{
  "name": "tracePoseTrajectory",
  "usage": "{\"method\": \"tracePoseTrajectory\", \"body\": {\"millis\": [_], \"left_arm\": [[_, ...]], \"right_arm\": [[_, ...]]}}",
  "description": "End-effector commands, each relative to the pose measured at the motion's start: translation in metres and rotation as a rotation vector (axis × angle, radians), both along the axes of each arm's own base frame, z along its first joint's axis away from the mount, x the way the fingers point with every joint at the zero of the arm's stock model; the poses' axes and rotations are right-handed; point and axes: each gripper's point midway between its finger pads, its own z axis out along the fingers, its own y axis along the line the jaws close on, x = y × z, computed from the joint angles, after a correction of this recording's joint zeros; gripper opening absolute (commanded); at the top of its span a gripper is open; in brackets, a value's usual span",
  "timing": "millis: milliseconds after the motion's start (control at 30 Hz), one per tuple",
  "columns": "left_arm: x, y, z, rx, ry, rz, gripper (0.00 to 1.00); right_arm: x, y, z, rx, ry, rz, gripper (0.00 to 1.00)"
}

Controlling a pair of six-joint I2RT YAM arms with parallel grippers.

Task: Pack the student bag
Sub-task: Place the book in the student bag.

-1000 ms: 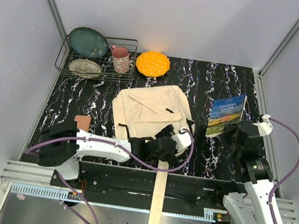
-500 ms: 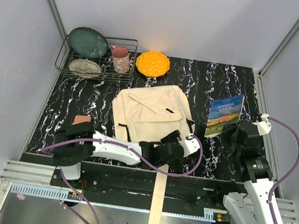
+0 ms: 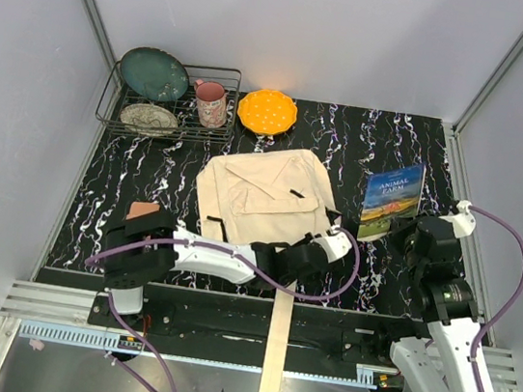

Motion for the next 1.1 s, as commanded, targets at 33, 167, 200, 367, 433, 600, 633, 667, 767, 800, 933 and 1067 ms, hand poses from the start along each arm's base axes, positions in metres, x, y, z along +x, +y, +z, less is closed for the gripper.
{"method": "tracePoseTrajectory", "body": {"millis": [33,167,200,367,433,600,633,667,767,800,933,1067], "left_arm": [[0.030,0.010,0.036,-0.071,-0.032,0.065,0.02],[0.039,0.016,0.046,-0.106,-0.018,0.061,0.00],[0.041,0.017,0.058,-0.136,-0.024,0.059,0.00],[0.060,0.027,0.084,-0.190,0.004,0.058,0.00],[0.075,0.036,0.099,-0.215,-0.005,0.083,0.00],[0.100,0.056,0.136,-0.284,0.003,0.100,0.00],[0.109,0.063,0.141,-0.291,0.000,0.117,0.00],[0.111,0.064,0.147,-0.296,0.009,0.110,0.00],[0.124,0.073,0.168,-0.335,-0.001,0.127,0.00],[0.125,0.074,0.175,-0.349,-0.006,0.129,0.00],[0.134,0.077,0.206,-0.403,-0.035,0.152,0.00],[0.135,0.072,0.223,-0.428,-0.044,0.132,0.00]], "right_arm": [[-0.003,0.000,0.031,0.008,-0.089,0.013,0.00],[-0.011,0.003,0.030,0.014,-0.086,0.042,0.00],[-0.013,0.004,0.028,0.011,-0.076,0.052,0.00],[-0.024,0.030,0.024,0.070,-0.042,0.196,0.00],[-0.034,0.041,0.018,0.110,-0.007,0.253,0.00],[-0.063,0.070,0.022,0.214,-0.033,0.425,0.00],[-0.072,0.084,0.025,0.253,-0.033,0.512,0.00],[-0.078,0.091,0.028,0.273,-0.042,0.561,0.00],[-0.097,0.108,0.035,0.339,-0.038,0.674,0.00],[-0.105,0.112,0.039,0.359,-0.037,0.710,0.00],[-0.124,0.123,0.047,0.429,-0.041,0.792,0.00],[-0.140,0.128,0.046,0.482,-0.015,0.833,0.00]]}}
